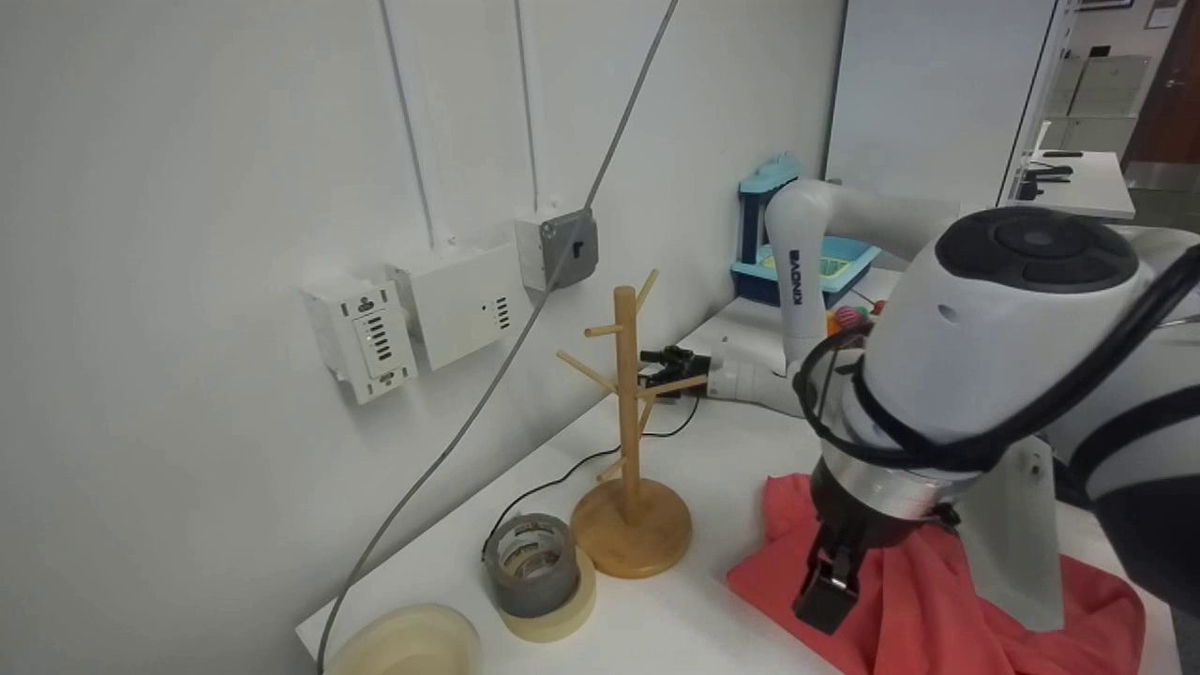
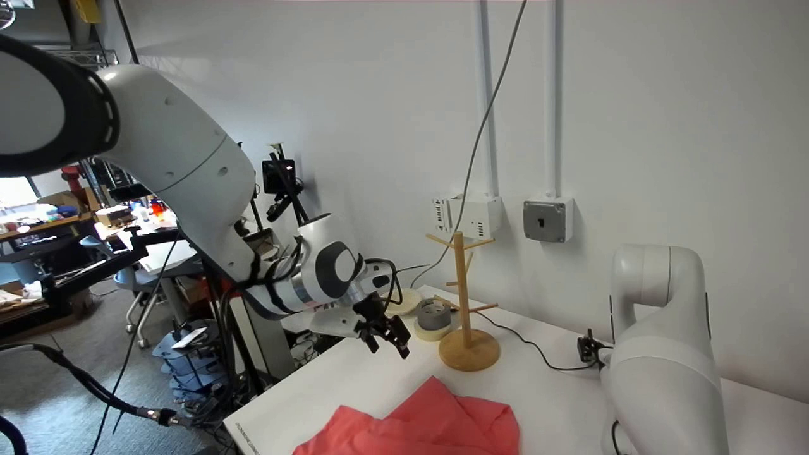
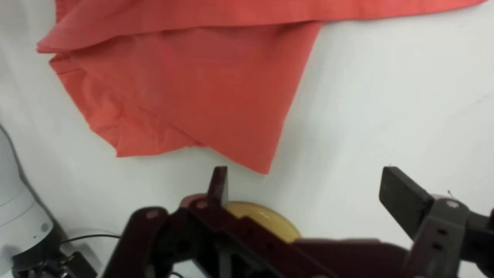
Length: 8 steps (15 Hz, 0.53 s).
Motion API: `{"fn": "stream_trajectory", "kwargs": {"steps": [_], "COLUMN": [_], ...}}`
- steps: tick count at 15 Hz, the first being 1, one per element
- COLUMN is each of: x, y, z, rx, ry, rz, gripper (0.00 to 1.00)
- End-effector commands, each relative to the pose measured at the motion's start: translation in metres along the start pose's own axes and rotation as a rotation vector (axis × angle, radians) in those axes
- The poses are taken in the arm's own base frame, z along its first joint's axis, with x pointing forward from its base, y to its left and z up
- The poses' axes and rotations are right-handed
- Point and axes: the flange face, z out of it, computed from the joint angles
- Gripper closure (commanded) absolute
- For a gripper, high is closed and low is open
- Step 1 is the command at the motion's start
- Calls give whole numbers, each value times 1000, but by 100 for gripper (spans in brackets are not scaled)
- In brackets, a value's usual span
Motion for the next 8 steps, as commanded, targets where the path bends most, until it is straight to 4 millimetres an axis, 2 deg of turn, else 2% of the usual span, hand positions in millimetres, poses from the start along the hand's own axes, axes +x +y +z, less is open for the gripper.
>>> {"fn": "stream_trajectory", "kwargs": {"steps": [1,3,8], "x": [-4,-6,-6], "y": [-7,-13,-11], "z": [-6,-9,-5], "rx": [36,48,46], "ry": [5,8,3], "rz": [-13,-21,-16], "gripper": [0,0,0]}}
